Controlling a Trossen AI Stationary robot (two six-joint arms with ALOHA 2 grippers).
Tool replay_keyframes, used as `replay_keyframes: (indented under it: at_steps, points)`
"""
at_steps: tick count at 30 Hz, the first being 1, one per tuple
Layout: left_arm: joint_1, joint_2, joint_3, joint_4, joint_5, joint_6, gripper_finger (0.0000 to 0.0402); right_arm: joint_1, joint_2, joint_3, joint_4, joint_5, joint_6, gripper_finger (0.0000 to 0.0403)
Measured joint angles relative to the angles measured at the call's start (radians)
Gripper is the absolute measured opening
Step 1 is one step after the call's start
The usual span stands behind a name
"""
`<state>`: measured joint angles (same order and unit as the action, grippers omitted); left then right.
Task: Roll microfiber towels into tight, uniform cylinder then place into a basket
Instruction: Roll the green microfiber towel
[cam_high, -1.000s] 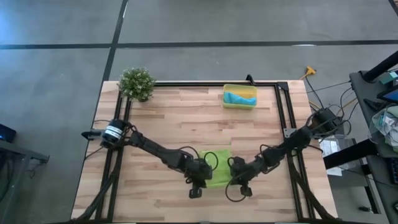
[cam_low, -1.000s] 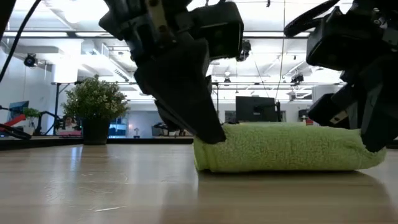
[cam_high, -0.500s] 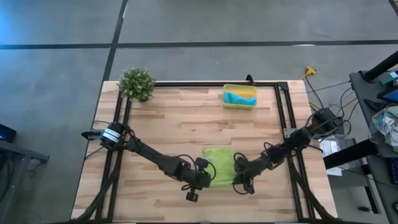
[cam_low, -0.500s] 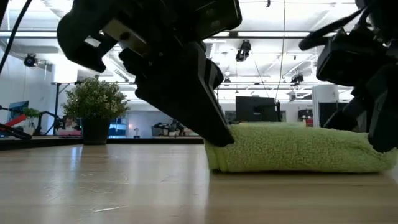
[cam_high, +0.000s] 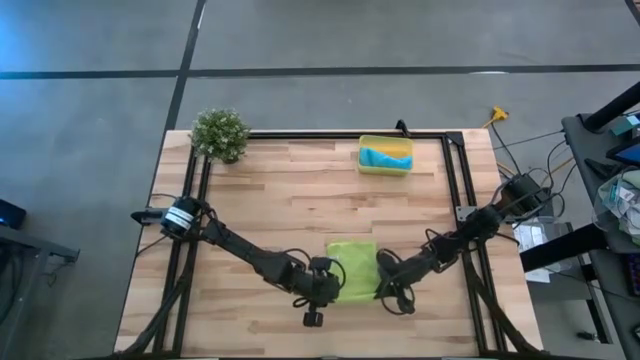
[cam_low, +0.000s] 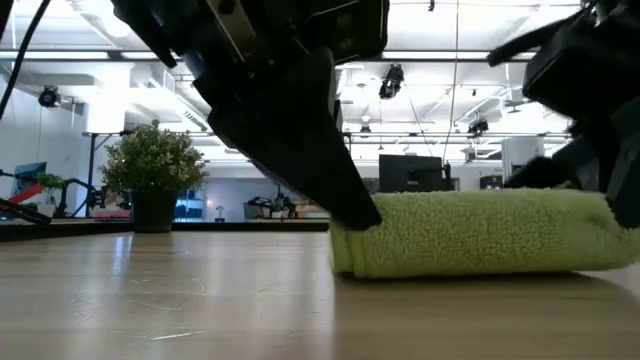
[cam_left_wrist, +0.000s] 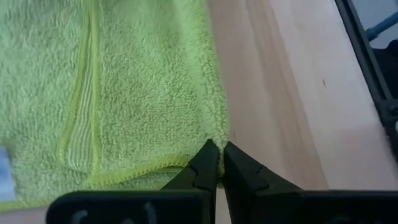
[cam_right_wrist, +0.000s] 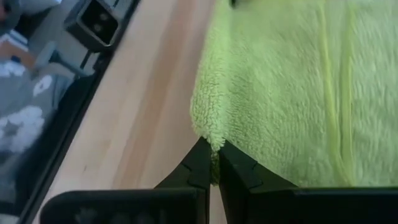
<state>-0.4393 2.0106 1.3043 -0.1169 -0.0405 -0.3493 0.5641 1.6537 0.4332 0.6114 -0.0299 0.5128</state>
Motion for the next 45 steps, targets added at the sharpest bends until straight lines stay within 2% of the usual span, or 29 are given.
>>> replay_keyframes:
  at_steps: [4,9,13,20,25,30,36,45]
  points:
    - [0.000,0.000,-0.001,0.006,0.049,-0.038,0.0001,0.025,-0.001,0.032,0.000,0.000,-0.132,0.0015]
    - [-0.001,0.000,-0.004,0.079,0.175,-0.007,0.0001,0.051,-0.002,0.106,0.000,0.013,-0.276,0.0041]
    - [-0.001,0.000,-0.004,0.083,0.200,-0.037,0.0001,0.062,-0.002,0.163,-0.058,0.016,-0.210,0.0052]
    - [-0.008,0.000,-0.004,0.034,0.197,-0.065,0.0001,0.070,0.015,0.214,-0.302,0.048,-0.186,0.0054]
    - [-0.009,0.000,-0.004,0.014,0.198,-0.087,0.0001,0.107,0.054,0.213,-0.337,0.129,-0.133,0.0054]
    - [0.004,0.000,-0.004,0.001,0.143,-0.043,0.0001,0.139,0.083,0.213,-0.336,0.167,-0.105,0.0054]
    - [0.021,0.000,0.003,0.001,0.146,-0.037,0.0001,0.175,0.073,0.213,-0.356,0.200,-0.108,0.0054]
    - [0.017,-0.019,0.038,0.005,0.177,-0.031,0.0001,0.258,-0.026,0.212,-0.480,0.466,-0.216,0.0054]
